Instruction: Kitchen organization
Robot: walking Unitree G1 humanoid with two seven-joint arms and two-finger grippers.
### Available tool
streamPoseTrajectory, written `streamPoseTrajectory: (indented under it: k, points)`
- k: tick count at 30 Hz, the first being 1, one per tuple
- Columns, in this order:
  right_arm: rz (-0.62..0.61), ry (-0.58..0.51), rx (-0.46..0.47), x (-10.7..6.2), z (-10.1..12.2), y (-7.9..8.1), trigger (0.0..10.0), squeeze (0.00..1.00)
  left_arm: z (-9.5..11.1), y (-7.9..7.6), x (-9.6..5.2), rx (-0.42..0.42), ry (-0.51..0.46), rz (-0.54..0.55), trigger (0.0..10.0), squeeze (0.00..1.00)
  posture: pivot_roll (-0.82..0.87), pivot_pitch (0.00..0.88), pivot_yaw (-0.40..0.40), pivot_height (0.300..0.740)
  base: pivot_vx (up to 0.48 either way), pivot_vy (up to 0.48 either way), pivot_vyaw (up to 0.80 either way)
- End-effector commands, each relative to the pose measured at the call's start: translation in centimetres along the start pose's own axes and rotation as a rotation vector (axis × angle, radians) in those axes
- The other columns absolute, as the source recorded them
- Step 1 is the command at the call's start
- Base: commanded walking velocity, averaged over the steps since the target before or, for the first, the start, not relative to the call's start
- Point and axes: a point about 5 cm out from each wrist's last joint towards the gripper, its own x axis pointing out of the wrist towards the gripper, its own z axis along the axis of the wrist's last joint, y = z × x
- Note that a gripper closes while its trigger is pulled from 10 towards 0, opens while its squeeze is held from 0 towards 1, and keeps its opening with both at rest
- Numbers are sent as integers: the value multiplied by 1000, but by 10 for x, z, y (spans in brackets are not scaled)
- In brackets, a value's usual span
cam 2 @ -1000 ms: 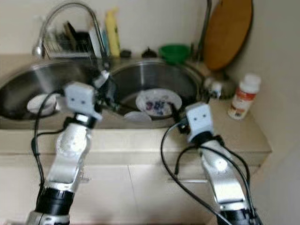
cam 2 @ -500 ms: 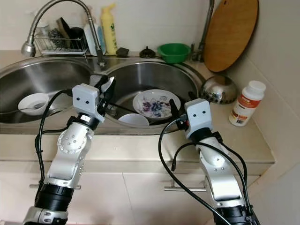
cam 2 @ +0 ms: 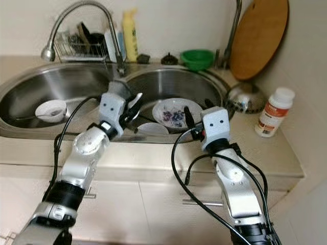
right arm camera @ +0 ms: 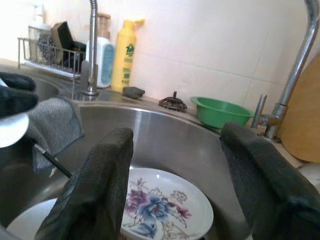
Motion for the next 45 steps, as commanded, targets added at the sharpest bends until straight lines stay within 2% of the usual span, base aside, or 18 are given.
streamPoseTrajectory:
  k: [1, 9, 10, 11, 12, 13, 14, 16, 24, 32, 33, 34, 35, 37, 39, 41, 44, 45]
  points:
    - [-21, -15, 6, 2, 4, -4, 10000, 0, -2, 3, 2, -2, 18, -27, 10000, 0, -23, 0, 4, 740, 0, 0, 0]
    - [-33, -13, 12, 3, 3, -4, 10000, 0, -8, 20, 14, 16, 144, -22, 10000, 0, -28, 0, 12, 740, 0, 0, 0]
    - [-36, -12, 12, 3, 3, -5, 10000, 0, -11, 22, 15, 20, 171, -18, 10000, 192, -28, 0, 12, 740, 0, 0, 0]
    - [-36, -12, 12, 3, 3, -5, 10000, 0, -11, 22, 15, 20, 171, -18, 10000, 192, -28, 0, 12, 740, 0, 0, 0]
    - [-39, -12, 13, 3, 3, -5, 10000, 0, -14, 23, 15, 10, 196, -18, 10000, 396, -28, 0, 12, 740, 0, 0, 0]
    - [-41, -12, 15, 3, 3, -5, 10000, 0, -17, 23, 15, 16, 216, -29, 10000, 718, -28, 0, 11, 740, 0, 0, 0]
    - [-42, -12, 16, 3, 3, -5, 10000, 0, -17, 23, 15, 22, 222, -35, 10000, 718, -28, 0, 11, 740, 0, 0, 0]
    - [-43, -11, 16, 3, 3, -5, 10000, 0, -19, 22, 16, 18, 231, -49, 10000, 1000, -28, 0, 11, 740, 0, 0, 0]
    - [-54, -11, 16, 4, 3, -6, 10000, 0, -21, 21, 18, -11, 233, -84, 10000, 1000, -29, 0, 13, 740, 0, 0, 0]
    - [-58, -14, 18, 2, 4, -6, 10000, 0, -9, 29, 19, -20, 141, -19, 10000, 1000, -33, 0, 12, 740, 0, 0, 0]
    - [-60, -16, 19, 2, 4, -6, 10000, 0, -1, 31, 19, -24, 87, -9, 10000, 1000, -33, 0, 12, 740, 0, 0, 0]
    - [-60, -16, 19, 2, 4, -6, 10000, 0, -1, 31, 19, -24, 87, -9, 10000, 1000, -33, 0, 12, 740, 0, 0, 0]
    - [-62, -17, 19, 2, 5, -7, 10000, 0, 10, 33, 18, -15, 1, 9, 10000, 1000, -25, 0, 7, 740, 0, 0, 0]
    - [-64, -16, 21, 1, 4, -7, 10000, 0, 20, 32, 9, 69, -93, 65, 10000, 1000, -21, 0, 5, 740, 0, 0, 0]
    - [-63, -16, 22, 1, 4, -7, 10000, 0, 19, 30, 7, 90, -89, 81, 10000, 1000, -21, 0, 5, 740, 0, 0, 0]
    - [-59, -17, 24, 1, 4, -5, 10000, 0, 15, 24, -5, 66, -101, 203, 10000, 420, -17, 0, 2, 740, 0, 0, 0]
    - [-59, -17, 24, 1, 4, -5, 10000, 0, 15, 23, -8, 65, -105, 232, 10000, 420, -17, 0, 2, 740, 0, 0, 0]
    - [-60, -18, 26, 0, 4, -6, 10000, 0, 16, 18, -16, 39, -134, 266, 10000, 71, -11, 0, -3, 740, 0, 0, 0]
